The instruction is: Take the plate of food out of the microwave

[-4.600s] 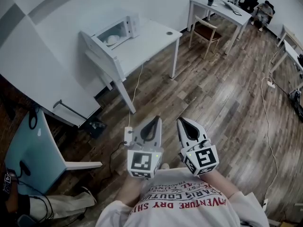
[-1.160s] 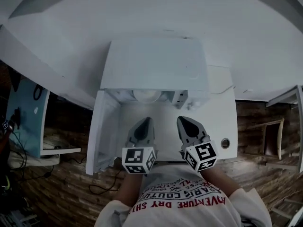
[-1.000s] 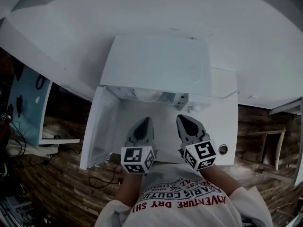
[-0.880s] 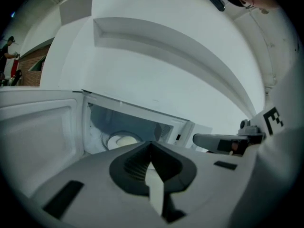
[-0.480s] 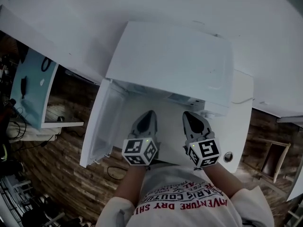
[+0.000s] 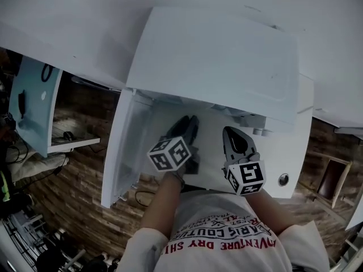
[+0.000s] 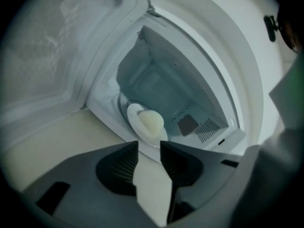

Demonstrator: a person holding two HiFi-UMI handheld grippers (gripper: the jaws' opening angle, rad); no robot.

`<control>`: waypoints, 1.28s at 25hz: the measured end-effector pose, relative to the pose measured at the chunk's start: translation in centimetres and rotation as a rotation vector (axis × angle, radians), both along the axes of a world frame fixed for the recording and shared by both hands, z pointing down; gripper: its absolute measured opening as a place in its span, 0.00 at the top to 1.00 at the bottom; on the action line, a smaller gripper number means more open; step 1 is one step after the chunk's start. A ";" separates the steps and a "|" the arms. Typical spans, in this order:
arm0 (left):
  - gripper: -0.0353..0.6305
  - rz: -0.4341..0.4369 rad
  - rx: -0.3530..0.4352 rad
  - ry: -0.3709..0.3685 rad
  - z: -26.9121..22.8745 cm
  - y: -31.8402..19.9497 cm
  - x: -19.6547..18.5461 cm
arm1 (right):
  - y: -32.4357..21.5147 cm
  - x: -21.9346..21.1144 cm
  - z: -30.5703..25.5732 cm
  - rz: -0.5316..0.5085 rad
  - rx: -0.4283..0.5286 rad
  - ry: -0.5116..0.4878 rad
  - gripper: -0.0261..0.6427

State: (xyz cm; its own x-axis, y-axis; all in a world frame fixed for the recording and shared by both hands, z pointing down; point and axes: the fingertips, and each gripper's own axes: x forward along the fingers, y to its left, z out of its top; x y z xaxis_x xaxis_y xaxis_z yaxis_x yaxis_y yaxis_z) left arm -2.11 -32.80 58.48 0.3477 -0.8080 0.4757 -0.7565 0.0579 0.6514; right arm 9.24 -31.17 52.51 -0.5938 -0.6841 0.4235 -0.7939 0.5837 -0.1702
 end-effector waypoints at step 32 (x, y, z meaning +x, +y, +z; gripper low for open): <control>0.91 -0.367 -0.153 0.623 2.7 -3.8 -1.1 | 0.9 -0.2 2.2 -0.002 -0.073 0.083 0.94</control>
State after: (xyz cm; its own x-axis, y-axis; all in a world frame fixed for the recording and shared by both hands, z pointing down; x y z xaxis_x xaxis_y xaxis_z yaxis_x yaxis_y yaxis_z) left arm -3.24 -36.62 61.17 0.3097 -0.8648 0.3951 -0.1637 0.3609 0.9181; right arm 9.03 -30.26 54.71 -0.5560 -0.6487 0.5196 -0.8059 0.5737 -0.1462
